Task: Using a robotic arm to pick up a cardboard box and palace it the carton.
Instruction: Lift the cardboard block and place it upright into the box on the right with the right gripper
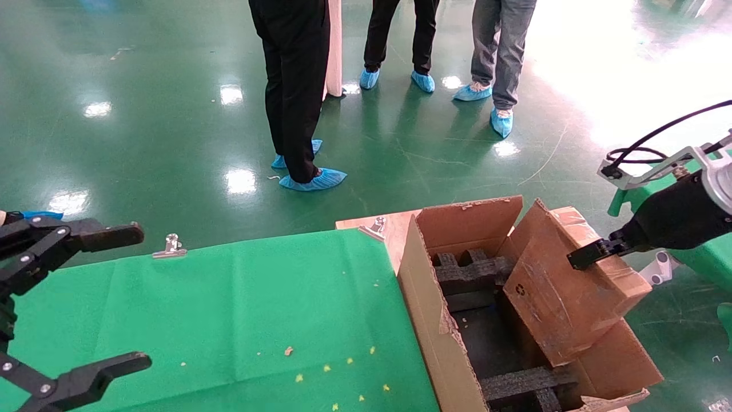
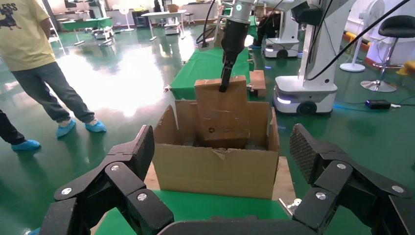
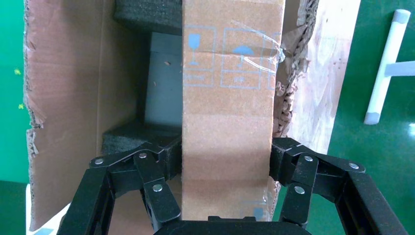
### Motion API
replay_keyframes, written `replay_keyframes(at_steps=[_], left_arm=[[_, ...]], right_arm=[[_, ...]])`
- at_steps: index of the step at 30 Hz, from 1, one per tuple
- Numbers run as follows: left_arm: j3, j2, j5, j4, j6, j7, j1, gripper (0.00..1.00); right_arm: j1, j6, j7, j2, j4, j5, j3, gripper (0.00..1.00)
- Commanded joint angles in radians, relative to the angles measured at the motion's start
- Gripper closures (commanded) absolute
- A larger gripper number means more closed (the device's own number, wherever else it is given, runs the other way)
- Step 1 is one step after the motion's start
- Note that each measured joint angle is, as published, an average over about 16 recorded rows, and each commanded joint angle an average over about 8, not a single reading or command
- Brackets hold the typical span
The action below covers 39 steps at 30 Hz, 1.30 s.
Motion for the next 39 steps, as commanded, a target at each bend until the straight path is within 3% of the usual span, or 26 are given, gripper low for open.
replay_keyframes(at_steps=[1, 12, 22, 39], left_arm=[[0.000, 0.000, 0.000, 0.000, 0.000, 0.000, 0.000, 0.00], [0.000, 0.000, 0.000, 0.000, 0.000, 0.000, 0.000, 0.00], [0.001, 0.000, 0.000, 0.001, 0.000, 0.000, 0.000, 0.00], [0.001, 0.000, -0.001, 0.001, 0.000, 0.001, 0.000, 0.00]], right_arm=[[0.000, 0.015, 0.014, 0.005, 0.017, -0.001, -0.001, 1.00], [-0.011, 0.024, 0.039, -0.001, 0.010, 0.001, -0.003, 1.00], [-0.060, 0.098, 0.120, -0.035, 0.000, -0.021, -0.020, 1.00], [-0.150, 0.175, 0.139, -0.058, -0.018, -0.005, -0.017, 1.00]])
